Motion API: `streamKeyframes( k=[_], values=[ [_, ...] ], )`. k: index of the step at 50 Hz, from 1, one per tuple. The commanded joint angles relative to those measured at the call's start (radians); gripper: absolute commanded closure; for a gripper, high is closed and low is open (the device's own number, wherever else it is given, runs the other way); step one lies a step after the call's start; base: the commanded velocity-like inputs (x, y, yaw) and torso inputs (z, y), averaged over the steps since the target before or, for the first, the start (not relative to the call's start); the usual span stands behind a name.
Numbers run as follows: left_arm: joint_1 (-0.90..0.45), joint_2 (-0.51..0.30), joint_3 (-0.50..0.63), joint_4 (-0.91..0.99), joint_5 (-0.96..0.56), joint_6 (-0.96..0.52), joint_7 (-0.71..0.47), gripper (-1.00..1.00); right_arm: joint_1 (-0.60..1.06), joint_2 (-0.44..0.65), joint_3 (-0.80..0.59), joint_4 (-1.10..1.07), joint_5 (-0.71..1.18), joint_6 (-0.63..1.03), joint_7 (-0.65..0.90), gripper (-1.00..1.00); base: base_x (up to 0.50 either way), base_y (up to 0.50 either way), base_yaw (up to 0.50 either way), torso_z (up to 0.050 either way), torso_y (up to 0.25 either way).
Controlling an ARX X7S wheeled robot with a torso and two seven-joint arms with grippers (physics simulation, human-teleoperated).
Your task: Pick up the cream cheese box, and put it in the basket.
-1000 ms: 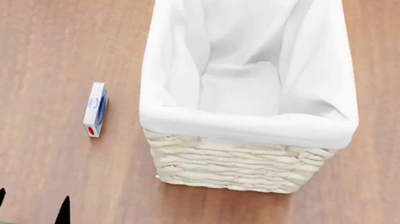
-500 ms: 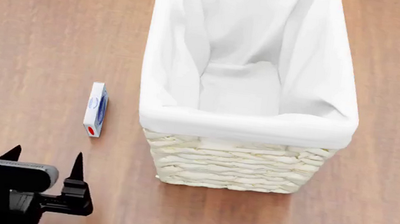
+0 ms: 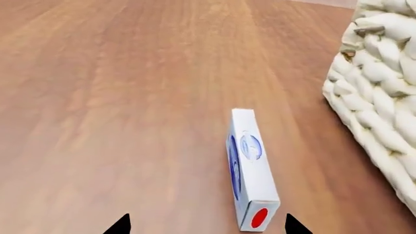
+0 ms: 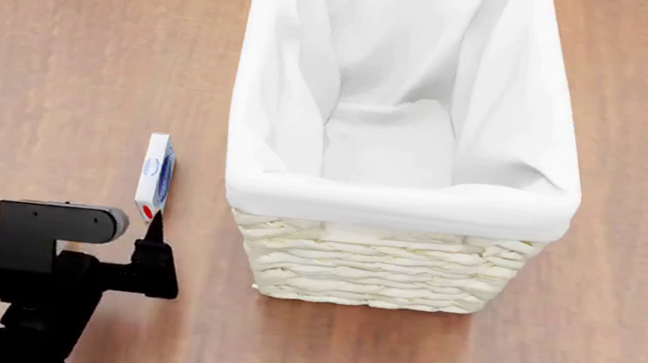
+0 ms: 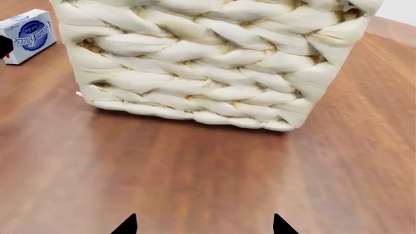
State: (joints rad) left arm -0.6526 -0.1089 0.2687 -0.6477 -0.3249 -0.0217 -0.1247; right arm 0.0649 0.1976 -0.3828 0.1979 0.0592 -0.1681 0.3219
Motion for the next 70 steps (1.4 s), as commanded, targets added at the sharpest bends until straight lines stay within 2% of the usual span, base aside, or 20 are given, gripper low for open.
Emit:
streamKeyframes(
  k=[1, 9, 19, 28, 32, 33, 52, 54, 57, 61, 67, 70],
  values=[
    [-0.103, 0.026, -0.011, -0.163, -0.027, 0.028, 0.042, -1.0, 0.001, 0.003, -0.009, -0.002, 0.0, 0.006, 0.003, -1.0, 0.0, 0.0, 0.0, 0.0, 0.0],
    [-0.165, 0.049, -0.011, -0.278, -0.034, 0.068, 0.066, -1.0, 0.006, 0.005, -0.013, 0.0, 0.003, 0.008, 0.004, -1.0, 0.0, 0.0, 0.0, 0.0, 0.0],
    [-0.311, 0.107, 0.008, -0.65, -0.038, 0.25, 0.113, -1.0, 0.008, 0.006, -0.017, 0.012, 0.011, -0.002, 0.004, -1.0, 0.0, 0.0, 0.0, 0.0, 0.0],
    [-0.333, 0.108, 0.114, -0.66, -0.142, 0.227, 0.092, -1.0, 0.003, 0.009, -0.02, 0.009, 0.016, -0.006, 0.006, -1.0, 0.0, 0.0, 0.0, 0.0, 0.0],
    [-0.333, 0.108, 0.112, -0.66, -0.141, 0.225, 0.081, -1.0, 0.004, 0.011, -0.018, 0.015, 0.023, -0.011, 0.006, -1.0, 0.0, 0.0, 0.0, 0.0, 0.0],
    [-0.333, 0.107, 0.108, -0.66, -0.139, 0.225, 0.084, 1.0, 0.005, 0.011, -0.019, 0.016, 0.024, -0.011, 0.005, -1.0, 0.0, 0.0, 0.0, 0.0, 0.0],
    [-0.34, 0.097, 0.051, -0.658, -0.08, 0.25, 0.116, 1.0, 0.012, 0.01, -0.031, 0.034, 0.024, -0.017, 0.011, -1.0, 0.0, 0.0, 0.0, 0.0, -0.001],
    [-0.31, 0.066, 0.065, -0.529, -0.077, 0.178, 0.085, 1.0, 0.01, 0.011, -0.032, 0.029, 0.024, -0.017, 0.012, -1.0, 0.0, 0.0, 0.0, 0.0, 0.0],
    [-0.234, -0.01, 0.081, -0.228, -0.09, 0.007, 0.007, 1.0, 0.003, 0.015, -0.033, 0.017, 0.027, -0.016, 0.013, -1.0, 0.0, 0.0, 0.0, 0.0, 0.0],
    [-0.184, -0.089, 0.092, 0.017, -0.097, -0.132, -0.057, 1.0, -0.001, 0.02, -0.029, 0.005, 0.033, -0.014, 0.015, -1.0, 0.0, 0.0, 0.0, 0.0, 0.0],
    [-0.17, -0.173, 0.12, 0.243, -0.103, -0.305, -0.1, 1.0, -0.007, 0.028, -0.028, -0.022, 0.04, -0.008, 0.018, -1.0, 0.0, 0.0, 0.0, 0.0, 0.0],
    [-0.183, -0.196, 0.13, 0.295, -0.105, -0.367, -0.11, 1.0, -0.009, 0.029, -0.027, -0.027, 0.04, -0.007, 0.019, -1.0, 0.0, 0.0, 0.0, 0.0, 0.0]
  ],
)
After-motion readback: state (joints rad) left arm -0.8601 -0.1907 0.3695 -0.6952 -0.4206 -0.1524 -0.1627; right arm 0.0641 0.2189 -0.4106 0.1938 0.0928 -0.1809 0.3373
